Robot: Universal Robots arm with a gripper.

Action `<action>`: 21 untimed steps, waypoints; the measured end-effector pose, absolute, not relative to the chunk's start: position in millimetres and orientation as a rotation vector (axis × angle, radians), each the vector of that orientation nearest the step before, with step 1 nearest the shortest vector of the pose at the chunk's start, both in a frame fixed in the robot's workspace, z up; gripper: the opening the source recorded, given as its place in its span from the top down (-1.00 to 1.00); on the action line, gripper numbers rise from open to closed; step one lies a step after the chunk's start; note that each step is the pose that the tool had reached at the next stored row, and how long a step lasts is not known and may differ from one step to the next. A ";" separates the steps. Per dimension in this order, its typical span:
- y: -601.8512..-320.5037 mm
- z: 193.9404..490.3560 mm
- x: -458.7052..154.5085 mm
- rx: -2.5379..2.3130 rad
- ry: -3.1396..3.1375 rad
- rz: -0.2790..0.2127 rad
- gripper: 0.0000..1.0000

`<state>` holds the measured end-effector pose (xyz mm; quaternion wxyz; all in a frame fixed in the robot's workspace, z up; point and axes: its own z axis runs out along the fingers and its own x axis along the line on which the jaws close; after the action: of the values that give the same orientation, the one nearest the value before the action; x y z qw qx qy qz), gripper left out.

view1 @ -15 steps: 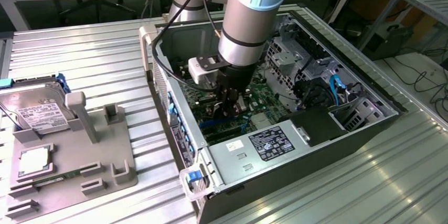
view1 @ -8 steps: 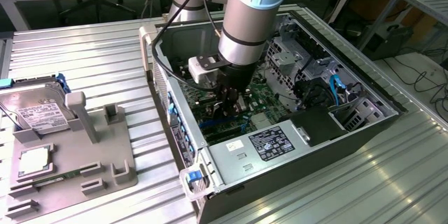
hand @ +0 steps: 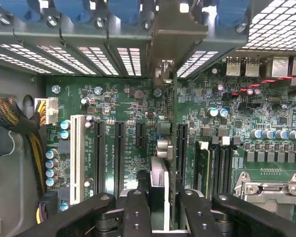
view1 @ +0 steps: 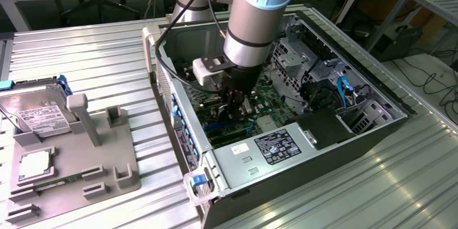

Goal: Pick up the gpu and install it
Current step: 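Insert the gpu into the slot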

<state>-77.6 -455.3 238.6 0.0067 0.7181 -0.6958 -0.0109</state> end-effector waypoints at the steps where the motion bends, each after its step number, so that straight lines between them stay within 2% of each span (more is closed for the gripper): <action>1: -455.6 238.6 -77.6 2.246 -2.177 -0.034 0.44; 21: -455.4 235.4 -77.6 2.247 -2.178 -0.035 0.44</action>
<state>-77.6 -455.4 235.4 0.0059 0.7181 -0.6959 -0.0111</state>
